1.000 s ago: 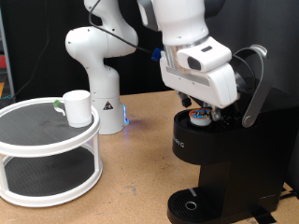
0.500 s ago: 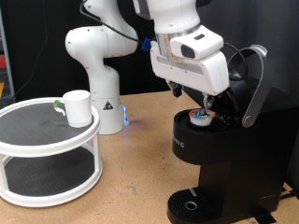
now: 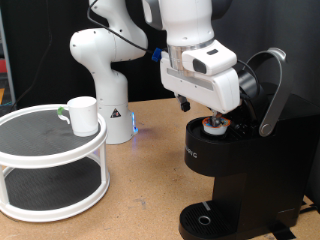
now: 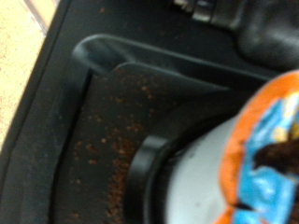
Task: Make a cup of coffee with the keurig machine
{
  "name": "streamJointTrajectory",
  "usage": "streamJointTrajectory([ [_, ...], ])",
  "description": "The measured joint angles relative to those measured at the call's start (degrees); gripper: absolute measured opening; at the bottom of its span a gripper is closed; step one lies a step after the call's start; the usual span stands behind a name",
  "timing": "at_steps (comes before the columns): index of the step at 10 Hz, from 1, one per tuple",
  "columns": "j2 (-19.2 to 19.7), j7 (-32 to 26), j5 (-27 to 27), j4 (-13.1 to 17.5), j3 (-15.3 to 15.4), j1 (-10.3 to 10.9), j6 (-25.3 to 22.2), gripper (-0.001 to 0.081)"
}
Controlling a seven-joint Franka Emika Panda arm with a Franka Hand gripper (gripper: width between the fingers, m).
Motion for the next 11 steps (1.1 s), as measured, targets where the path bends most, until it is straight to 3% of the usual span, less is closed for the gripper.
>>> streamJointTrajectory([
  [11, 0.0, 0.9, -1.2, -2.4, 1.0, 0.0, 3.0, 0.0808],
])
